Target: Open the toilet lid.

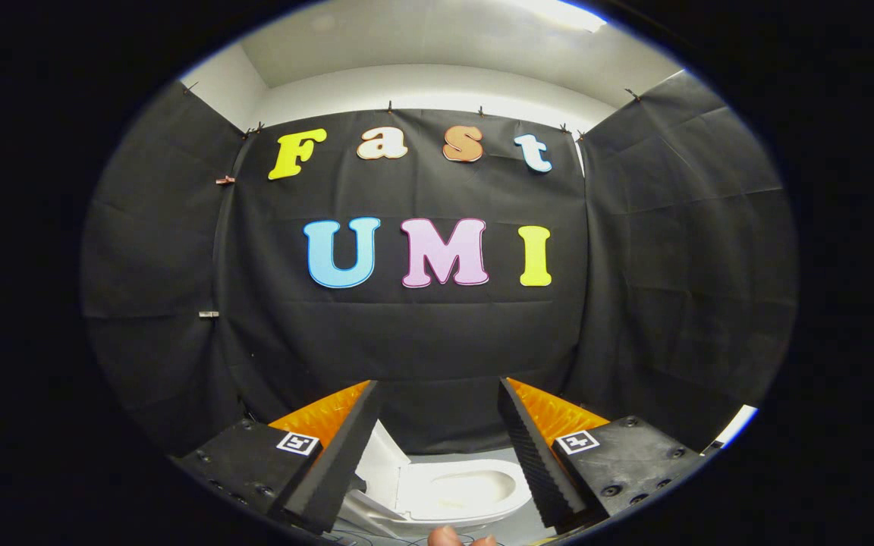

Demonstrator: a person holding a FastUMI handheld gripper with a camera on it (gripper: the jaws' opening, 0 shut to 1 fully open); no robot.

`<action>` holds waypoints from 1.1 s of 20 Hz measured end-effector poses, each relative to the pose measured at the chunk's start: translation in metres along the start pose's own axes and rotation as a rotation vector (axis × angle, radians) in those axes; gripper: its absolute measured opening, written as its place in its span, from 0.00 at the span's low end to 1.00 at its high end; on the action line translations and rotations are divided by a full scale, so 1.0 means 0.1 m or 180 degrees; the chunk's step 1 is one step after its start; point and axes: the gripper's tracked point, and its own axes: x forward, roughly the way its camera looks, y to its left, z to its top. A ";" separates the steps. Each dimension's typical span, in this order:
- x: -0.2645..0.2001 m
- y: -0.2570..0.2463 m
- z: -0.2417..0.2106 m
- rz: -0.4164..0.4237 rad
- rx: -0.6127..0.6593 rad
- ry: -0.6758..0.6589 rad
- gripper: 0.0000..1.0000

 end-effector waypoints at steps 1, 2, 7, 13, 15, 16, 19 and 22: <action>0.00 0.01 0.01 -0.0005 -0.0015 -0.0013 0.97; 0.00 0.01 0.01 -0.0009 -0.0026 -0.0009 0.97; -0.02 0.04 0.04 -0.0001 -0.0082 -0.0049 0.97; -0.05 0.06 0.09 0.0011 -0.0058 -0.0079 0.97; -0.05 0.05 0.07 0.0008 -0.0051 -0.0081 0.97; -0.05 0.05 0.07 0.0008 -0.0041 -0.0083 0.97; -0.06 0.04 0.06 0.0005 -0.0040 -0.0087 0.97; -0.06 0.04 0.07 0.0003 -0.0042 -0.0094 0.98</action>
